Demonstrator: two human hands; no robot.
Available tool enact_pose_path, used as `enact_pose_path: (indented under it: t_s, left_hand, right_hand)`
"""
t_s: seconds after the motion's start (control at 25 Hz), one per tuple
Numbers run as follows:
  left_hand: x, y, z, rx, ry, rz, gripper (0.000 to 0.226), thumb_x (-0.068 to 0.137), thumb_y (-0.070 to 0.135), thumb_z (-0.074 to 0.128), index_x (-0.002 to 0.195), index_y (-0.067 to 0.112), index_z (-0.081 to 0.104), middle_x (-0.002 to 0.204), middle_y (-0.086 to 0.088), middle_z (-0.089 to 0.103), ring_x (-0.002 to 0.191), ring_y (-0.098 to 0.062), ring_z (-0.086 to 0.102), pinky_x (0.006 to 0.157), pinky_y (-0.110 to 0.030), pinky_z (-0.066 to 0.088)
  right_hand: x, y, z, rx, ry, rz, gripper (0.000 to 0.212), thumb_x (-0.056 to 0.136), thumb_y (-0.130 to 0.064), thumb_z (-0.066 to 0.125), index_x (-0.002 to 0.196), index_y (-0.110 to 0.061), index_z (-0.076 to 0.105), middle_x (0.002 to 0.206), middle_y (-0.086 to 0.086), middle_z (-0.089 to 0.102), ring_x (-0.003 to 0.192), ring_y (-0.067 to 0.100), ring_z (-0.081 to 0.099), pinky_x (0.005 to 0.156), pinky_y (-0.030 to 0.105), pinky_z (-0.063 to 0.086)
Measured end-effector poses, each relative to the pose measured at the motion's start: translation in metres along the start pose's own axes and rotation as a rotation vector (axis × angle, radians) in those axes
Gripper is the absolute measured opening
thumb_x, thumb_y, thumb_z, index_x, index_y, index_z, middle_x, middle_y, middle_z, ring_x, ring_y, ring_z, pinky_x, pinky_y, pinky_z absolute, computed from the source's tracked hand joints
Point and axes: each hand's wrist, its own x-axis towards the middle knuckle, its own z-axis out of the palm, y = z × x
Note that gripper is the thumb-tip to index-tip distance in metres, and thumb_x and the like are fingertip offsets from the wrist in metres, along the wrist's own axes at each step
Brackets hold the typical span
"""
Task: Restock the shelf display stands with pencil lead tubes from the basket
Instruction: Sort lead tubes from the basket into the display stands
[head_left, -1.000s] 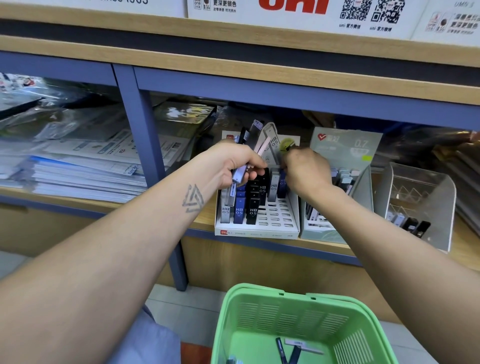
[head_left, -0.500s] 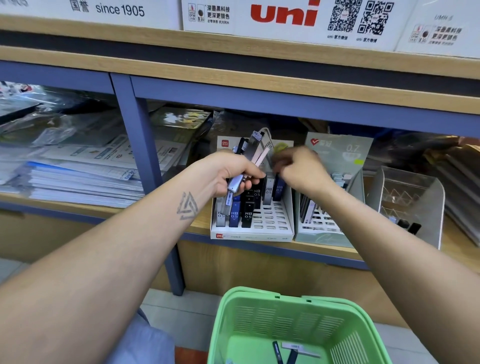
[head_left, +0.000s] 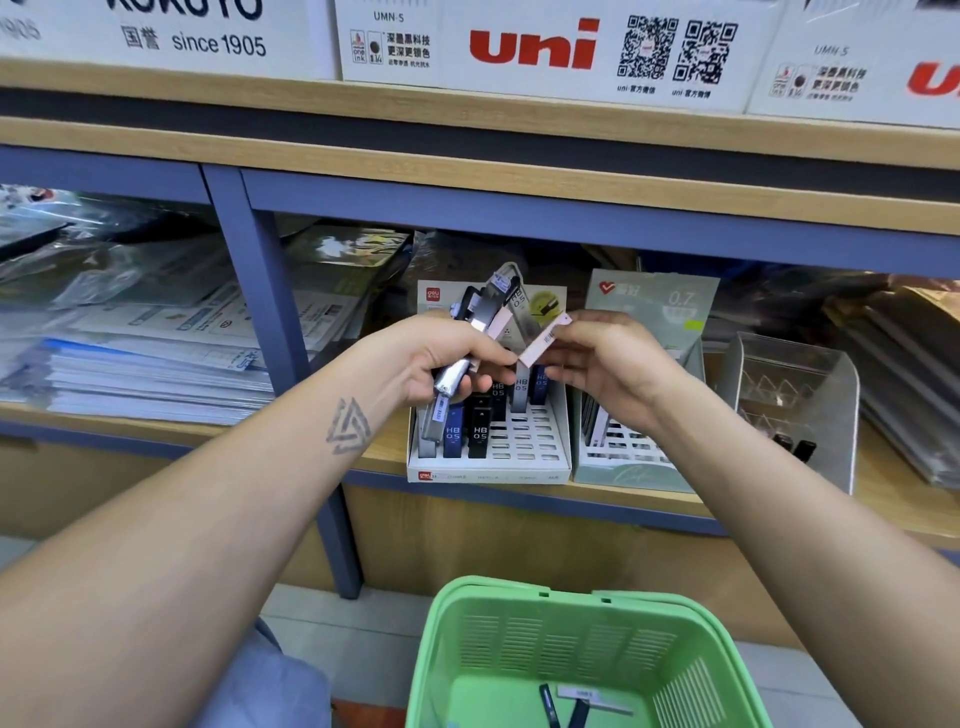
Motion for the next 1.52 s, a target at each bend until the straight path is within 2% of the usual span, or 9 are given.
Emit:
enact_pose_path:
  t_s: [0.2, 0.28, 0.44, 0.52, 0.68, 0.88, 1.0, 1.16, 1.52]
  left_hand:
    - [-0.001, 0.003, 0.02, -0.009, 0.026, 0.037, 0.008, 0.091, 0.004, 0.068, 0.099, 0.003, 0.066, 0.072, -0.01, 0.071, 0.041, -0.007, 0.052, 0.033, -0.015, 0.039]
    - [0.003, 0.004, 0.034, 0.008, 0.03, 0.071, 0.019, 0.089, 0.003, 0.071, 0.108, 0.0, 0.066, 0.079, -0.014, 0.071, 0.042, -0.009, 0.052, 0.033, -0.016, 0.039]
    - [0.011, 0.006, 0.07, 0.053, 0.037, 0.129, 0.037, 0.084, 0.003, 0.077, 0.118, -0.003, 0.065, 0.093, -0.018, 0.069, 0.046, -0.012, 0.053, 0.035, -0.017, 0.04]
    - [0.013, 0.007, 0.084, 0.078, -0.003, 0.136, 0.029, 0.086, 0.003, 0.074, 0.113, -0.002, 0.066, 0.091, -0.017, 0.071, 0.045, -0.011, 0.052, 0.036, -0.015, 0.04]
    - [0.024, 0.008, 0.119, 0.11, -0.056, 0.131, 0.016, 0.085, 0.002, 0.074, 0.1, 0.002, 0.068, 0.079, -0.01, 0.073, 0.045, -0.009, 0.053, 0.036, -0.015, 0.04]
    - [0.037, 0.005, 0.173, 0.084, 0.012, 0.252, 0.011, 0.079, -0.006, 0.077, 0.082, 0.001, 0.07, 0.066, -0.013, 0.067, 0.042, -0.012, 0.054, 0.038, -0.019, 0.042]
    - [0.045, 0.002, 0.2, 0.109, -0.007, 0.234, 0.011, 0.079, -0.005, 0.078, 0.085, 0.0, 0.071, 0.066, -0.013, 0.069, 0.044, -0.013, 0.054, 0.04, -0.02, 0.045]
    - [0.051, -0.007, 0.223, 0.122, -0.108, 0.156, 0.015, 0.082, 0.001, 0.077, 0.095, -0.004, 0.072, 0.088, -0.023, 0.075, 0.048, -0.014, 0.054, 0.042, -0.02, 0.045]
    - [0.066, -0.014, 0.242, 0.115, -0.132, 0.137, 0.016, 0.081, 0.0, 0.076, 0.095, -0.005, 0.072, 0.092, -0.024, 0.075, 0.048, -0.013, 0.053, 0.039, -0.019, 0.043]
  right_hand:
    - [-0.02, 0.004, -0.019, -0.152, -0.103, -0.019, 0.015, 0.101, -0.007, 0.057, 0.113, -0.006, 0.066, 0.095, 0.022, 0.071, 0.079, 0.027, 0.068, 0.065, 0.03, 0.062]
    - [-0.028, 0.006, -0.029, -0.182, -0.114, -0.065, 0.016, 0.098, -0.005, 0.061, 0.113, -0.004, 0.066, 0.1, 0.024, 0.073, 0.081, 0.027, 0.071, 0.069, 0.03, 0.063]
    - [-0.039, 0.003, -0.056, -0.202, -0.044, -0.138, 0.015, 0.092, 0.0, 0.068, 0.107, -0.001, 0.067, 0.09, 0.018, 0.075, 0.08, 0.031, 0.074, 0.074, 0.036, 0.064]
    - [-0.044, 0.001, -0.07, -0.222, 0.003, -0.16, 0.017, 0.09, 0.0, 0.072, 0.106, -0.002, 0.067, 0.089, 0.018, 0.075, 0.079, 0.032, 0.074, 0.074, 0.038, 0.064]
    - [-0.055, -0.009, -0.104, -0.211, 0.142, -0.163, 0.012, 0.086, 0.004, 0.073, 0.093, -0.004, 0.068, 0.084, 0.018, 0.075, 0.07, 0.023, 0.073, 0.062, 0.028, 0.06]
    - [-0.072, -0.021, -0.153, -0.208, 0.202, -0.102, 0.01, 0.088, 0.0, 0.073, 0.098, 0.002, 0.071, 0.091, 0.026, 0.074, 0.075, 0.024, 0.073, 0.069, 0.029, 0.063]
    - [-0.088, -0.019, -0.181, -0.224, 0.255, -0.075, 0.016, 0.087, 0.002, 0.073, 0.103, 0.005, 0.069, 0.088, 0.025, 0.075, 0.077, 0.028, 0.075, 0.071, 0.032, 0.064]
    - [-0.103, -0.016, -0.208, -0.23, 0.293, -0.091, 0.013, 0.087, 0.005, 0.071, 0.1, 0.005, 0.068, 0.086, 0.023, 0.075, 0.082, 0.032, 0.076, 0.068, 0.029, 0.063]
    - [-0.107, -0.013, -0.231, -0.182, 0.264, -0.053, 0.017, 0.091, 0.007, 0.064, 0.106, 0.001, 0.07, 0.095, 0.022, 0.076, 0.09, 0.03, 0.076, 0.077, 0.031, 0.062]
